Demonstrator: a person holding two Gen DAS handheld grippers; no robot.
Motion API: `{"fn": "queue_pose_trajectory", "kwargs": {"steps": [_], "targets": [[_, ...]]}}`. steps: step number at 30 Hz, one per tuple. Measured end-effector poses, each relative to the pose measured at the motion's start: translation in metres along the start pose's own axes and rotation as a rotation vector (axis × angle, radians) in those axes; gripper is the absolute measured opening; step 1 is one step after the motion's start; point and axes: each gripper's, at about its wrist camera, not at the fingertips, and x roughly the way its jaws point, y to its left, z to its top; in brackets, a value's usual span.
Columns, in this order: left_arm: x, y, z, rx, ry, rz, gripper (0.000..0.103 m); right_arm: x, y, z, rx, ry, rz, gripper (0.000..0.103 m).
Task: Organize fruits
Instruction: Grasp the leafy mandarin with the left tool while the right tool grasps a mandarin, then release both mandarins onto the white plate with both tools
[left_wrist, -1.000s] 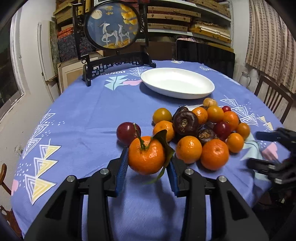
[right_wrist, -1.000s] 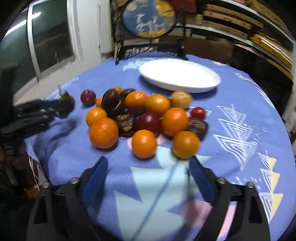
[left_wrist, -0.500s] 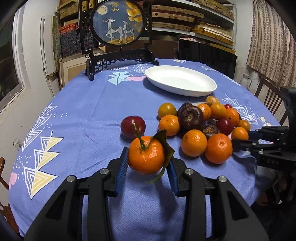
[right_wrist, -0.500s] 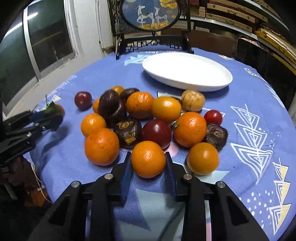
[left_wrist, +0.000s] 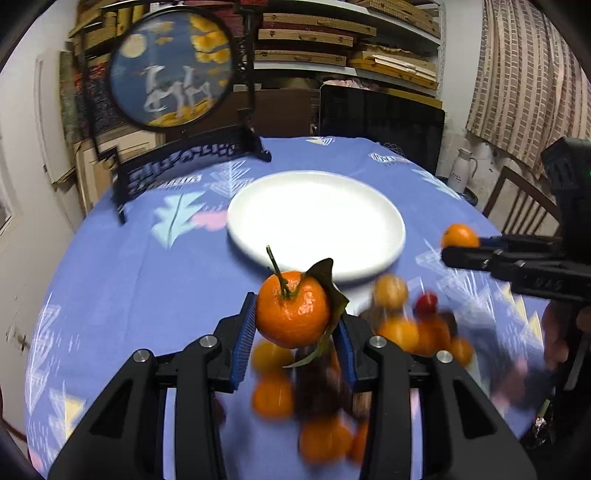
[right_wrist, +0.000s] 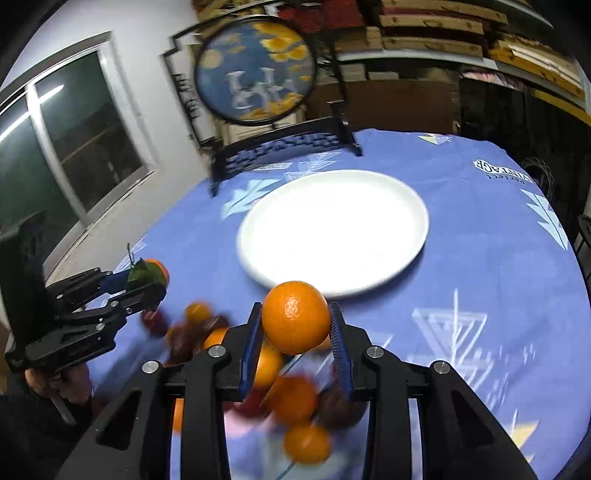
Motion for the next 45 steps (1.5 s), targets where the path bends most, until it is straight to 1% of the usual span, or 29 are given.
{"fn": "queue_pose_trajectory", "kwargs": {"steps": [2, 4, 5, 7, 8, 9, 10, 11, 12, 13, 14, 15, 16, 19, 20, 23, 25, 28, 30, 32, 34, 36, 37, 38, 39, 40, 43, 45], "targets": [[0.031, -0.001, 0.025, -0.003, 0.036, -0.004, 0.038, 0.022, -0.016, 0.02, 0.019, 0.029, -0.001, 0.036], [0.07, 0.001, 0.046, -0.019, 0.101, -0.006, 0.038, 0.043, -0.026, 0.034, 0.039, 0.062, -0.004, 0.036], [0.085, 0.001, 0.053, -0.025, 0.127, -0.006, 0.038, 0.06, -0.033, 0.044, 0.044, 0.089, -0.005, 0.036], [0.114, 0.003, 0.065, -0.04, 0.174, 0.002, 0.038, 0.081, -0.042, 0.054, 0.051, 0.115, -0.015, 0.037], [0.132, 0.004, 0.072, -0.049, 0.209, -0.008, 0.038, 0.091, -0.045, 0.06, 0.057, 0.121, -0.019, 0.037], [0.148, 0.006, 0.078, -0.058, 0.239, -0.009, 0.039, 0.101, -0.048, 0.068, 0.061, 0.116, -0.029, 0.041], [0.16, 0.007, 0.081, -0.064, 0.26, -0.004, 0.039, 0.106, -0.05, 0.075, 0.066, 0.102, -0.042, 0.048], [0.164, 0.009, 0.083, -0.066, 0.264, 0.002, 0.04, 0.106, -0.052, 0.08, 0.075, 0.075, -0.061, 0.06], [0.166, 0.012, 0.085, -0.077, 0.259, 0.005, 0.045, 0.102, -0.053, 0.082, 0.079, 0.046, -0.068, 0.061], [0.163, 0.016, 0.087, -0.094, 0.247, 0.002, 0.055, 0.097, -0.052, 0.083, 0.077, 0.025, -0.076, 0.061], [0.151, 0.022, 0.089, -0.119, 0.217, -0.003, 0.06, 0.087, -0.049, 0.082, 0.065, 0.002, -0.094, 0.061], [0.14, 0.025, 0.089, -0.131, 0.187, -0.01, 0.069, 0.08, -0.05, 0.079, 0.056, -0.012, -0.102, 0.061], [0.12, 0.029, 0.088, -0.131, 0.138, -0.011, 0.074, 0.071, -0.049, 0.076, 0.054, -0.024, -0.108, 0.061], [0.076, 0.034, 0.076, -0.114, 0.069, -0.002, 0.081, 0.047, -0.042, 0.056, 0.041, -0.043, -0.121, 0.062], [0.057, 0.036, 0.063, -0.093, 0.057, 0.01, 0.081, 0.04, -0.039, 0.049, 0.031, -0.043, -0.124, 0.063], [0.021, 0.039, 0.025, -0.026, 0.045, 0.044, 0.081, 0.015, -0.027, 0.01, -0.026, -0.029, -0.152, 0.064], [0.0, 0.044, -0.007, 0.022, 0.043, 0.093, 0.081, 0.004, -0.022, -0.015, -0.044, -0.017, -0.157, 0.064], [-0.016, 0.061, -0.045, 0.025, 0.068, 0.132, 0.081, -0.008, -0.02, -0.046, -0.03, 0.014, -0.137, 0.064], [-0.016, 0.07, -0.064, 0.022, 0.085, 0.165, 0.081, -0.01, -0.019, -0.065, -0.006, 0.04, -0.123, 0.065], [-0.008, 0.078, -0.075, 0.001, 0.117, 0.183, 0.081, -0.01, -0.017, -0.075, 0.003, 0.053, -0.127, 0.065], [0.001, 0.08, -0.079, -0.013, 0.13, 0.166, 0.081, -0.011, -0.013, -0.084, 0.009, 0.063, -0.126, 0.065], [0.011, 0.077, -0.081, -0.005, 0.137, 0.175, 0.081, -0.011, -0.006, -0.088, 0.006, 0.065, -0.125, 0.065], [0.017, 0.076, -0.082, -0.002, 0.147, 0.174, 0.077, -0.012, -0.004, -0.089, 0.002, 0.064, -0.13, 0.065], [0.022, 0.077, -0.082, -0.007, 0.16, 0.178, 0.072, -0.012, -0.001, -0.089, -0.004, 0.062, -0.139, 0.065], [0.027, 0.079, -0.083, -0.022, 0.182, 0.158, 0.055, -0.014, -0.001, -0.091, -0.009, 0.062, -0.143, 0.065], [0.034, 0.082, -0.083, -0.052, 0.21, 0.104, 0.038, -0.014, 0.0, -0.093, -0.015, 0.063, -0.144, 0.065], [0.029, 0.08, -0.083, -0.059, 0.186, 0.112, 0.037, -0.013, 0.001, -0.096, -0.023, 0.078, -0.14, 0.065], [0.016, 0.08, -0.083, -0.072, 0.141, 0.088, 0.037, -0.012, 0.003, -0.098, -0.033, 0.087, -0.135, 0.065]]}}
